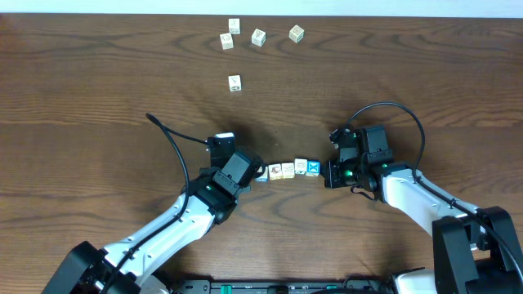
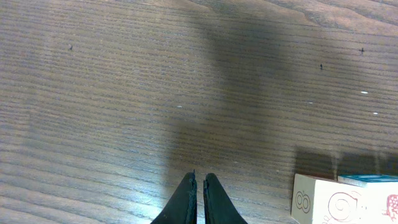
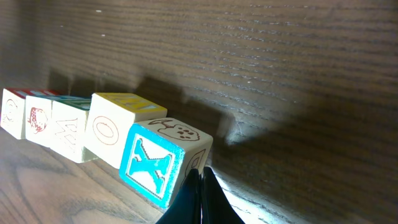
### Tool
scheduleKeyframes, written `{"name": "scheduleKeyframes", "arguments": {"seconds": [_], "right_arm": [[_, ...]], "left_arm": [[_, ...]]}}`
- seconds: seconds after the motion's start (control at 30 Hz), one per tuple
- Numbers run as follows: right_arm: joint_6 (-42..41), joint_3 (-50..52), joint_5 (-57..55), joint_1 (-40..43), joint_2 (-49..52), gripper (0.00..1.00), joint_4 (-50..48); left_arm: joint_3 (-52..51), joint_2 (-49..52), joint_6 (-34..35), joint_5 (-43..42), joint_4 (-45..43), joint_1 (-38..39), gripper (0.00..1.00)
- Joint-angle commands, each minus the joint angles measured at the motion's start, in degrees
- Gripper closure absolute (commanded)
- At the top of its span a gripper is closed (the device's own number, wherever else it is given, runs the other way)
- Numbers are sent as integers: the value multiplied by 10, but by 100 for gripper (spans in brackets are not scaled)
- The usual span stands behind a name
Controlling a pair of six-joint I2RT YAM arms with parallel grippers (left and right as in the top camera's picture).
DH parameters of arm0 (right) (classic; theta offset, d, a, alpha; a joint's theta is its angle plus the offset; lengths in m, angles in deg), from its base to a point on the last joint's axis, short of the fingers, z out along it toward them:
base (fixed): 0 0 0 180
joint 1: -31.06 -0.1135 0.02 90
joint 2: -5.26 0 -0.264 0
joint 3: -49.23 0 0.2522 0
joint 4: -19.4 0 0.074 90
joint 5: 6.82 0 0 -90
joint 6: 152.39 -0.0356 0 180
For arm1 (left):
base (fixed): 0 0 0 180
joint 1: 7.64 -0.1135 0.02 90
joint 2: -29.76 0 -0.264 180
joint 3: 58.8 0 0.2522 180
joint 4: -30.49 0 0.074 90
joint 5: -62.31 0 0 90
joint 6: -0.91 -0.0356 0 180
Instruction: Lift 5 blocks
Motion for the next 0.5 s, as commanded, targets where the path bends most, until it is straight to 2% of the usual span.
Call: {"name": "scheduleKeyframes", "arguments": {"seconds": [0.0,0.27,0.47], "right_arm": [[8,2,2,-4,3,99,-3],[8,2,18,-4,3,99,-5],[8,2,18,-5,3,99,-4]], "left_arm": [[-5,4,3,3,0,-2,93],[-5,4,9,2,0,-2,93],[-5,4,16,-33,0,-2,93]]}}
